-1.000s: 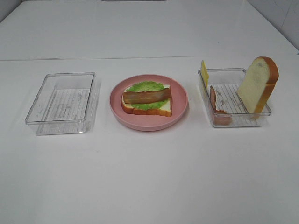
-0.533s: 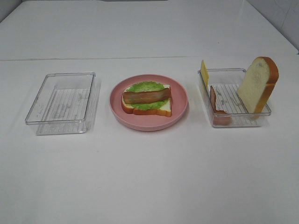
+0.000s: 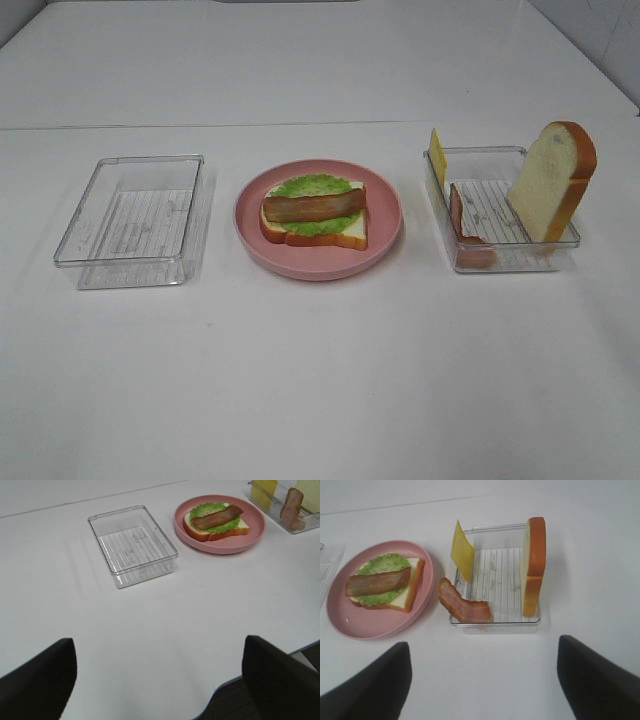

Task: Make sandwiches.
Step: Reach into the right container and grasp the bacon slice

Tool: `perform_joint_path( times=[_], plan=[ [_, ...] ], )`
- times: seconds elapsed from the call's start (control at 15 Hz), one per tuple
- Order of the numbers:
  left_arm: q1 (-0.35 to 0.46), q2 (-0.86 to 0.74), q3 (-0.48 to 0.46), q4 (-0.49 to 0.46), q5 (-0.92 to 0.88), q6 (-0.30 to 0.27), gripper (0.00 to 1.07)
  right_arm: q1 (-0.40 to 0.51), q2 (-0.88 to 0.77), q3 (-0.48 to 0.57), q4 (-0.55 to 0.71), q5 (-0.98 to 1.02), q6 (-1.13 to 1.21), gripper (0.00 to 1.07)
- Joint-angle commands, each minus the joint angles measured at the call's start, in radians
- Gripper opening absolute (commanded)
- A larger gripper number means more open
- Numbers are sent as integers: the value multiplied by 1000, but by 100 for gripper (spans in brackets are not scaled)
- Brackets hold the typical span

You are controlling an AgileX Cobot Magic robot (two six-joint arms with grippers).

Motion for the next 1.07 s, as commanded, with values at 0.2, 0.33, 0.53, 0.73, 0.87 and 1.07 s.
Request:
perform_joint_path(
  times=[0.2,0.33,0.53,0.73,0.87,1.07],
  plan=[
    [-2,-24,2,-2,-4,3,85,-4,401,-283,10,142,-64,76],
    [-2,-24,2,-2,-4,3,85,-4,549,-423,16,261,-76,76],
    [-2,-24,2,-2,-4,3,85,51,720,-630,22,442,-76,76],
    [-2,-24,2,-2,-4,3,85,141,838,-758,0,498,-39,76],
    [-2,-24,2,-2,-4,3,85,189,922,-842,-38,545,38,76],
    [-2,-24,2,-2,-4,3,85,207,1081,-945,-54,603,93,76]
  ],
)
